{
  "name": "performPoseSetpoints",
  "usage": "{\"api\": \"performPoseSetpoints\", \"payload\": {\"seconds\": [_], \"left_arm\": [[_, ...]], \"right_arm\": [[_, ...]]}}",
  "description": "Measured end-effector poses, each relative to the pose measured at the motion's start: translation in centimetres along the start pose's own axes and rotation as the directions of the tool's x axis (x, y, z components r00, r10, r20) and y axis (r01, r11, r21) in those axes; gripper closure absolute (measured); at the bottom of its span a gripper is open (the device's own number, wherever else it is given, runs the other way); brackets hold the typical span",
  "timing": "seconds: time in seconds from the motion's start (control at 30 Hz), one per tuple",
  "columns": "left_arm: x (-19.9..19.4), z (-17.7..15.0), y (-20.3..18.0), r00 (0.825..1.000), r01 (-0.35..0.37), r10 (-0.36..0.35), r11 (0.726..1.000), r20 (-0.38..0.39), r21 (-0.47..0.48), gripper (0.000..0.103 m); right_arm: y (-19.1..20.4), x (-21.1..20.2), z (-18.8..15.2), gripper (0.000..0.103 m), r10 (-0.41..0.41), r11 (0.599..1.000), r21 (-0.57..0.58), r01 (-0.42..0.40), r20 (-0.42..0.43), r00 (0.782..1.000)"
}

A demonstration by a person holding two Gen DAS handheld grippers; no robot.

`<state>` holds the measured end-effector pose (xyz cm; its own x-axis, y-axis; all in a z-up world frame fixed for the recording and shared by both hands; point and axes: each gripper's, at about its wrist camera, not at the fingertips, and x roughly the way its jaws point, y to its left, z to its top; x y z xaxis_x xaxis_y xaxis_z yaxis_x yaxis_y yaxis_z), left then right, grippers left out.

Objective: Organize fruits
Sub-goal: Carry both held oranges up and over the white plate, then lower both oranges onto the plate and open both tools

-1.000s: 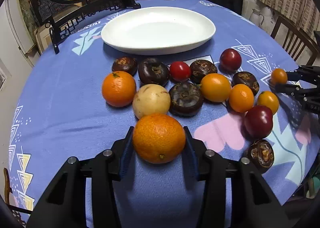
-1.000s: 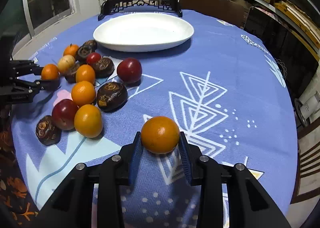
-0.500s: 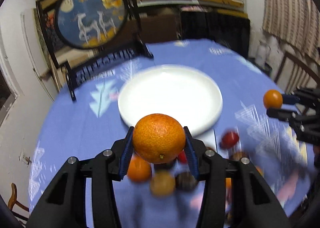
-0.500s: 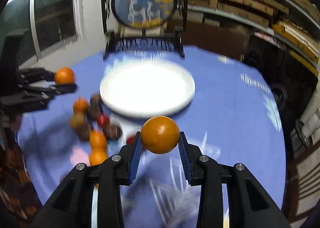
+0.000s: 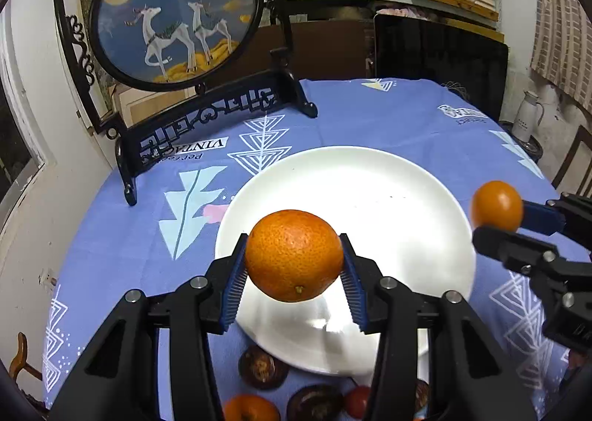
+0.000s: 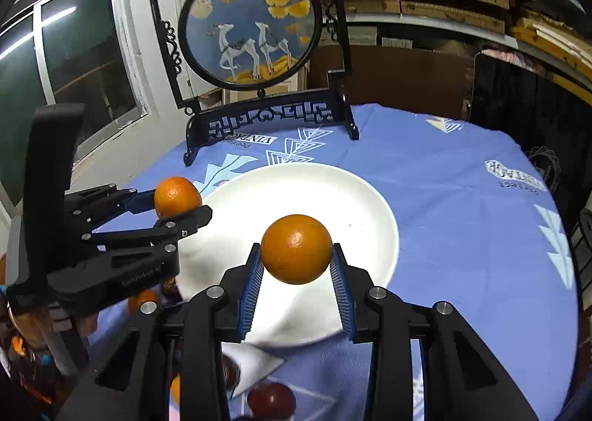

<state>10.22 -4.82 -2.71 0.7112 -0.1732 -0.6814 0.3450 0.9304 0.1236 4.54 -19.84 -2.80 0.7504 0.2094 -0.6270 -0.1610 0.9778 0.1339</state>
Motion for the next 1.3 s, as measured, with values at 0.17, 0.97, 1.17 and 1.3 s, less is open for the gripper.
{"api": "performPoseSetpoints", "payload": {"seconds": [0.17,0.97,1.17,1.3], "left_arm": [[2.2,0.3,0.6,1.0,-0.012,0.012,1.0,-0.021,-0.021,0.057],[6.2,-1.0,0.8,0.992,0.012,-0.017,0.999,-0.122,-0.04,0.056],[5.8,-0.8,2.0,0.996,-0.018,0.01,0.995,-0.084,-0.101,0.023],[6.0,-0.9,1.9,0.995,-0.01,0.001,0.996,-0.101,-0.093,0.022]], "right_arm": [[0.0,2.0,0.5,0.066,0.007,1.0,0.005,-0.007,-0.012,1.0],[-0.3,6.4,-0.7,0.065,0.025,0.999,0.044,-0.022,-0.056,0.998],[-1.9,5.7,-0.6,0.04,-0.034,0.995,0.097,0.034,0.005,0.999],[-2.6,5.6,-0.6,0.037,-0.044,0.992,0.116,0.045,-0.004,0.999]]}}
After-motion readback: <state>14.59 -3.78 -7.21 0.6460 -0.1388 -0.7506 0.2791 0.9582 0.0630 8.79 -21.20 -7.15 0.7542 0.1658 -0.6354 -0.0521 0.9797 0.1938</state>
